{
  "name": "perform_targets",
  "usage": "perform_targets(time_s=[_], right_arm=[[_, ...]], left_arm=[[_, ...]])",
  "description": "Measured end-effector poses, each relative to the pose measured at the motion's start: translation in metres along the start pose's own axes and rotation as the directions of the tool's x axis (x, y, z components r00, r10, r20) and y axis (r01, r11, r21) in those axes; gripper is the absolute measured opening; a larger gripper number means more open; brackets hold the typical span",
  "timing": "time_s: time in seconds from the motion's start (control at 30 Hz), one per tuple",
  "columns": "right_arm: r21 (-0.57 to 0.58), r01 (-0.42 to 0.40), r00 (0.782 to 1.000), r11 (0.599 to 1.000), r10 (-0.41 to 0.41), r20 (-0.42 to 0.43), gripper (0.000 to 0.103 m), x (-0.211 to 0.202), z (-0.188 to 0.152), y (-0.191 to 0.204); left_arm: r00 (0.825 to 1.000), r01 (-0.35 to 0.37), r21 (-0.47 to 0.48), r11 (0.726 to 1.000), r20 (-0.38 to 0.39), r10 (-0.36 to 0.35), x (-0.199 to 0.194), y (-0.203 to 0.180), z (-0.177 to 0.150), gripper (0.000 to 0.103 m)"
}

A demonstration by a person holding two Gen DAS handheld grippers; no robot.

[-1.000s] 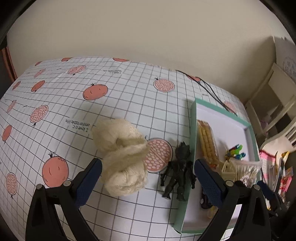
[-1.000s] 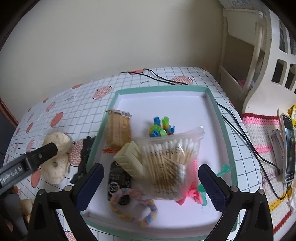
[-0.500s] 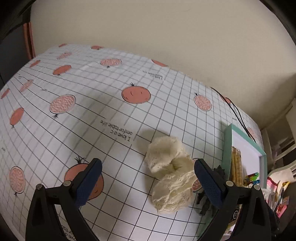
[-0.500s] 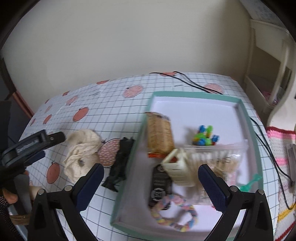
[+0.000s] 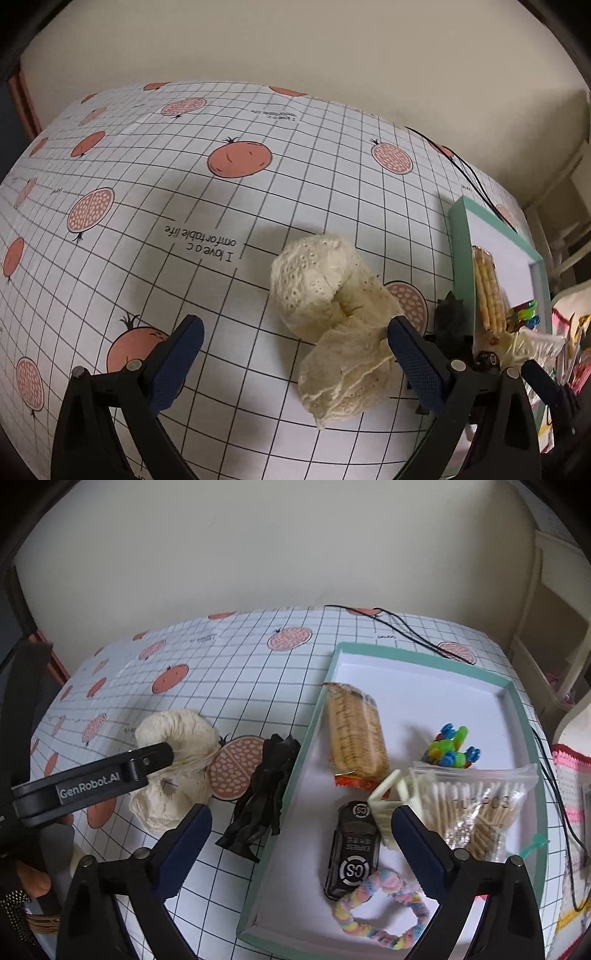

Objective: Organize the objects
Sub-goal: 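Move the left tool toward the cream lace scrunchie while the right tool approaches the black figure, then grasp the lace scrunchie with the left tool while the right tool grasps the black action figure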

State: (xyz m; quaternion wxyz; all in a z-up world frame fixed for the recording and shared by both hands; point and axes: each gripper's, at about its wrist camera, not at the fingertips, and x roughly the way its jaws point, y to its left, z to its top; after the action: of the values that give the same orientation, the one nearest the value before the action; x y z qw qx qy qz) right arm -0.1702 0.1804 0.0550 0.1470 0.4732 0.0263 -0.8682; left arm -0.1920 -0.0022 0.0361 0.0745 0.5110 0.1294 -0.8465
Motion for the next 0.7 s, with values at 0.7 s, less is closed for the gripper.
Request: perform_targets(time_s=[0.7], right_arm=[[-0.096,-0.037,0.997,0.995,0.030,-0.070,0.076,0.018,-0.003,0.039]], left_arm=[[0.998,-0.032,0.023,0.999,-0.047,0.033,0.013,0.003,-0.005,0.076]])
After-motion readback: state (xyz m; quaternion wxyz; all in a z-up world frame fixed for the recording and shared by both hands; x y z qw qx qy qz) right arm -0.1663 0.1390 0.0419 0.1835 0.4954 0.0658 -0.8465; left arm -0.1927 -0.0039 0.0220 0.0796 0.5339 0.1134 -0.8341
